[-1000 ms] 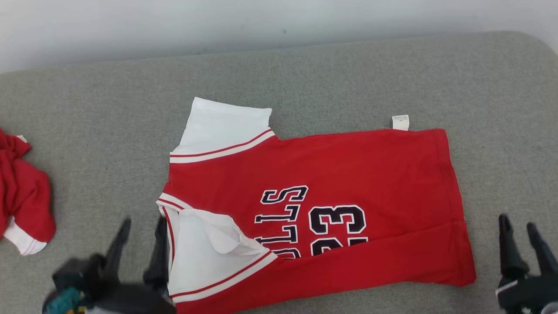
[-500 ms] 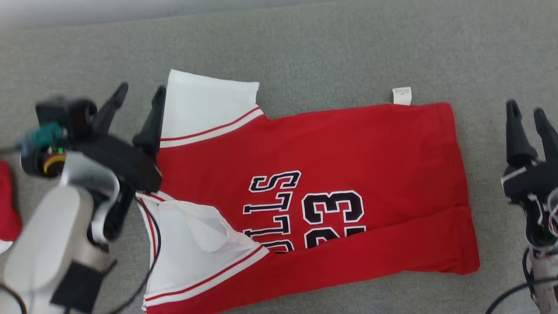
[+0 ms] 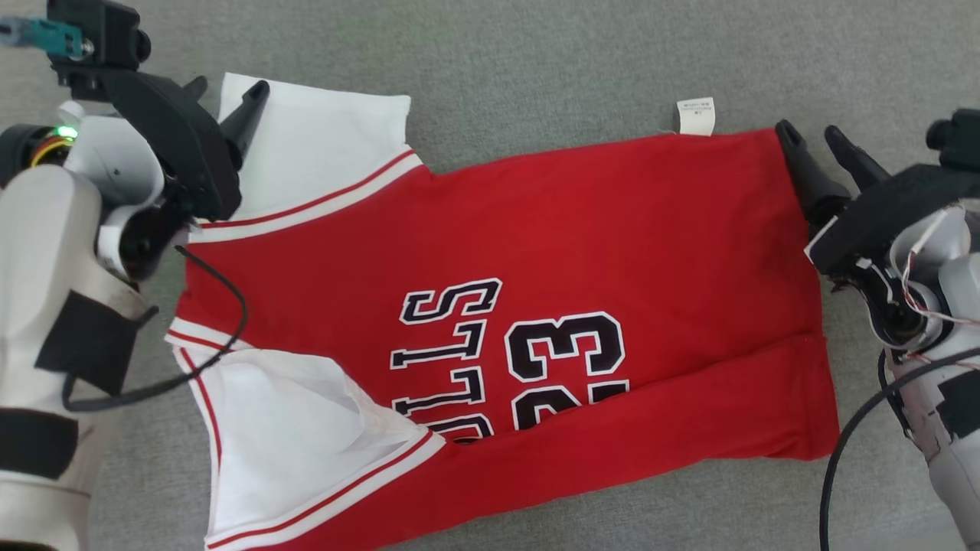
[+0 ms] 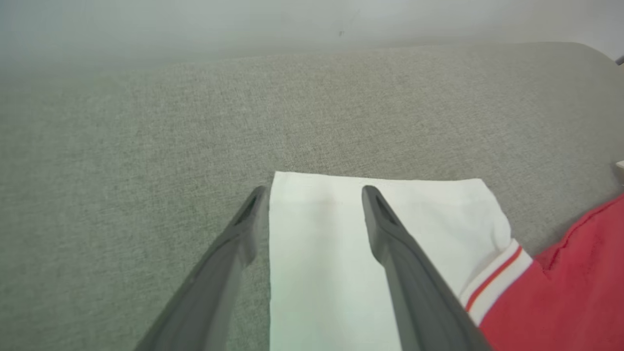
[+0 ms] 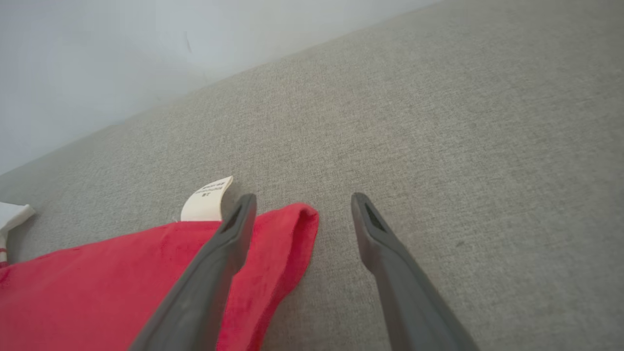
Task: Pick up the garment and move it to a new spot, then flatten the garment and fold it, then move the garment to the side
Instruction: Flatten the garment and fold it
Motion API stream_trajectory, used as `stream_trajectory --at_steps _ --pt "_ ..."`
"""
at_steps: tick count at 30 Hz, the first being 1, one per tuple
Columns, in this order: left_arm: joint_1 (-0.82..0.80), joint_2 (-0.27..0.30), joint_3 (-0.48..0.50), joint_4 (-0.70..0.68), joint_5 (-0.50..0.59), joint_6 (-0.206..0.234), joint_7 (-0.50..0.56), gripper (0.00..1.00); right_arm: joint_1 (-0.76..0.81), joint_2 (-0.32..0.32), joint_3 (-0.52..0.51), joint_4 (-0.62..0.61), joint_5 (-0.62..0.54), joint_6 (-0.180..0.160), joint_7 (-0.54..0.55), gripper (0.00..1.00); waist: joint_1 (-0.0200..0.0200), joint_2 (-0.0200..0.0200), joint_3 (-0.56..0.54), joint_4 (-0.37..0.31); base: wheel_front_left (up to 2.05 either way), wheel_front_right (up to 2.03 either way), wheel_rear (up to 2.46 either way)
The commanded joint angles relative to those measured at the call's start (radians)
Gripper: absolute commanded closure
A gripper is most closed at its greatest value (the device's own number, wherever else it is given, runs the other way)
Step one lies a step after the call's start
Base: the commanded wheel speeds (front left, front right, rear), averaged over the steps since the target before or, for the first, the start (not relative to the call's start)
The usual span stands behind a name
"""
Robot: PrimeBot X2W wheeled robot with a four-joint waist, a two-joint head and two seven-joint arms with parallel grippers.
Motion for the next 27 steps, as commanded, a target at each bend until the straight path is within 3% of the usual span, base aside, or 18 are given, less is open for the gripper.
stream_trajectory --at_steps 1,13,14,15,16,17,27 --pt "-0.029 0.006 -0.001 0.037 -0.015 -0.007 0.014 0.00 -0.028 -0.011 0.029 0.014 0.021 0.000 0.009 0.00 -0.0002 -0.0002 0.037 -0.027 0.00 0.00 0.00" --pt "-0.086 0.005 -0.023 0.236 -0.035 -0.030 0.104 0.00 -0.125 -0.047 0.204 0.065 0.124 0.000 0.010 0.00 -0.0002 -0.0002 0.087 -0.046 0.00 0.00 0.00" --pt "-0.086 0.000 -0.024 0.247 -0.041 -0.034 0.115 0.00 -0.130 -0.052 0.217 0.067 0.131 0.000 0.006 0.14 -0.0002 -0.0002 0.087 -0.046 0.00 0.00 0.00" --pt "-0.085 -0.002 -0.030 0.257 -0.044 -0.039 0.127 0.35 -0.136 -0.056 0.230 0.067 0.139 0.000 0.004 0.53 -0.0002 -0.0002 0.087 -0.045 0.00 0.00 0.00" --pt "-0.085 -0.007 -0.034 0.262 -0.052 -0.043 0.139 1.00 -0.140 -0.059 0.242 0.065 0.147 0.000 -0.002 0.78 -0.0002 -0.0002 0.086 -0.044 0.00 0.00 0.00" --pt "-0.082 -0.014 -0.037 0.265 -0.062 -0.051 0.154 1.00 -0.143 -0.063 0.253 0.063 0.155 0.000 -0.007 1.00 -0.0002 -0.0002 0.085 -0.043 0.00 0.00 0.00" --pt "-0.123 -0.012 0.009 0.174 -0.121 -0.070 0.066 1.00 -0.177 -0.125 0.320 0.060 0.198 0.000 -0.124 1.00 -0.0002 -0.0002 0.052 -0.012 0.00 0.00 0.00"
